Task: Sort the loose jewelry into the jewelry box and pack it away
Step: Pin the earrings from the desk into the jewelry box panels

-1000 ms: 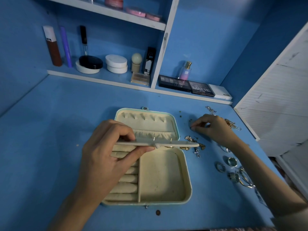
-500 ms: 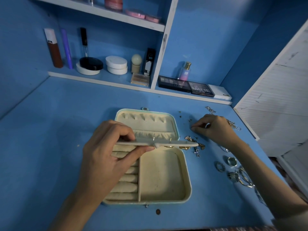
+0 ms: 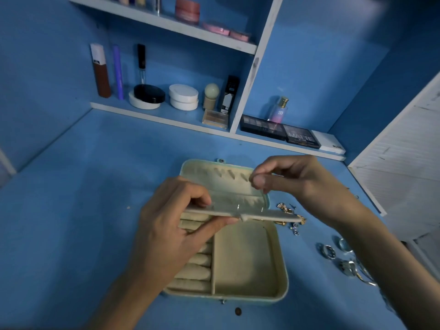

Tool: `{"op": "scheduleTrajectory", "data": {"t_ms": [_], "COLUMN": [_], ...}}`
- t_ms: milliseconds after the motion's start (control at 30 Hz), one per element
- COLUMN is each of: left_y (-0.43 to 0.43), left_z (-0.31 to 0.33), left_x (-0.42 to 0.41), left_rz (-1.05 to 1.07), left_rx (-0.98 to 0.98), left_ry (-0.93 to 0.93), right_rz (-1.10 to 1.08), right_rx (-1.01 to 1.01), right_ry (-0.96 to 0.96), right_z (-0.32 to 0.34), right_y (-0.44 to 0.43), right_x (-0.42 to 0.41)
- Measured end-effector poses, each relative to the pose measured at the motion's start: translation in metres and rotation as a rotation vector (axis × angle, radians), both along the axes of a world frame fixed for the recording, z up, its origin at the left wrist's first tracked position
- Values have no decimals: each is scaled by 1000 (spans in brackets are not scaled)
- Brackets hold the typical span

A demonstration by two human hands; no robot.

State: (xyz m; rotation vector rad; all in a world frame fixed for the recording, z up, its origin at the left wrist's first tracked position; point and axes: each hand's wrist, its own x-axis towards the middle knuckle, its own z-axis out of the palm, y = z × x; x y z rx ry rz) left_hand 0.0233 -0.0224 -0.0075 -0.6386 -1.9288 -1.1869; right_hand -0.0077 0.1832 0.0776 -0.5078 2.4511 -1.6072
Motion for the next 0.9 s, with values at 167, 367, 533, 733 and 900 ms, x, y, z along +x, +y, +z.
{"op": "scheduleTrajectory", "data": {"t_ms": [167, 367, 533, 733, 900], "left_y": [1, 1, 1, 0, 0], "left_z": [0, -1, -2, -2, -2], "left_x": [-1, -1, -1, -1, -1], "left_rz": [14, 26, 40, 45, 33], "left_rx": [-4, -3, -13, -23, -18], "left_ry": [15, 17, 11, 22, 25], "right_rz": [187, 193, 209, 210, 209], "right_rx": [62, 33, 46, 47, 29], "right_ry": [-64, -107, -112, -115, -127], "right_z": [6, 3, 2, 2, 0], "right_y": [-18, -16, -16, -15, -14], "right_x": [7, 7, 7, 6, 5]}}
